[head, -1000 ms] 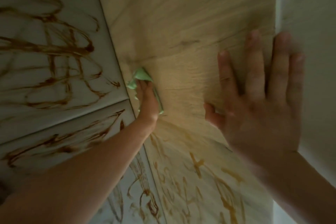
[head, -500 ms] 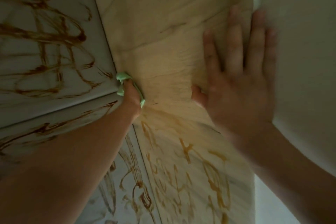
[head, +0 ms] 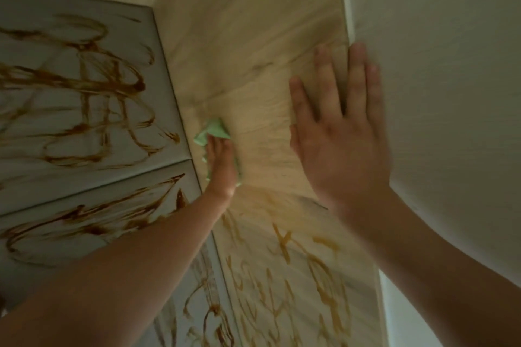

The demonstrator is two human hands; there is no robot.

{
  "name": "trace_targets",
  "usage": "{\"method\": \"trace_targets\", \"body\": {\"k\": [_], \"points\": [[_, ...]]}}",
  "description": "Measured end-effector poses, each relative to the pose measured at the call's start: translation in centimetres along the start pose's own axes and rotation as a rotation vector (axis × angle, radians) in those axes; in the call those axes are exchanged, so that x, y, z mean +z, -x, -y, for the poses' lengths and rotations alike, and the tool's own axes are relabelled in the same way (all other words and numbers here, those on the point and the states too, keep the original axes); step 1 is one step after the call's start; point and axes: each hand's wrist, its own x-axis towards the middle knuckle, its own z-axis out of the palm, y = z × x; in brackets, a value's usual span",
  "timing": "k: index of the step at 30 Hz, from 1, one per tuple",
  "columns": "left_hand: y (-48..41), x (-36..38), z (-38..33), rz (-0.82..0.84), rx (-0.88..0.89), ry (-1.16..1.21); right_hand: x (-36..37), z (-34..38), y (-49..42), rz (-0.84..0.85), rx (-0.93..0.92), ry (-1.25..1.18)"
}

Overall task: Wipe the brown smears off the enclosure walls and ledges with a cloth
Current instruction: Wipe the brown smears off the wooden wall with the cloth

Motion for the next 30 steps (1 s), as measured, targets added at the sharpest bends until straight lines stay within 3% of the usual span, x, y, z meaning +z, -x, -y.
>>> {"method": "trace_targets", "body": {"k": [7, 12, 15, 18, 23, 27, 30], "points": [[-9.2, -5.8, 9.6, -0.095, -0.248, -0.01, 0.5, 0.0, -0.1, -0.075, -0.002, 0.085], [-10.5, -4.7, 15.2, -0.144, -0.494, 0.242, -0.4, 0.0, -0.2, -0.03, 0.003, 0.05], [-9.9, -2.7, 17.3, -0.194, -0.547, 0.374, -0.6, 0.1, -0.2, -0.006, -0.01, 0.021], [-6.4, 0.2, 14.5, -0.179, -0.593, 0.389, -1.2, 0.0, -0.3, 0.04, 0.0, -0.005], [7.7, 5.0, -5.3, -0.073, -0.599, 0.413, -3.3, -0.5, -0.2, 0.144, -0.025, -0.198], [12.6, 7.7, -10.7, -0.002, -0.529, 0.348, -6.4, -1.9, 1.8, 0.27, 0.068, -0.654], [14.4, 8.4, -13.2, -0.003, -0.607, 0.361, -9.5, -3.5, 6.1, 0.279, 0.234, -0.966]]}}
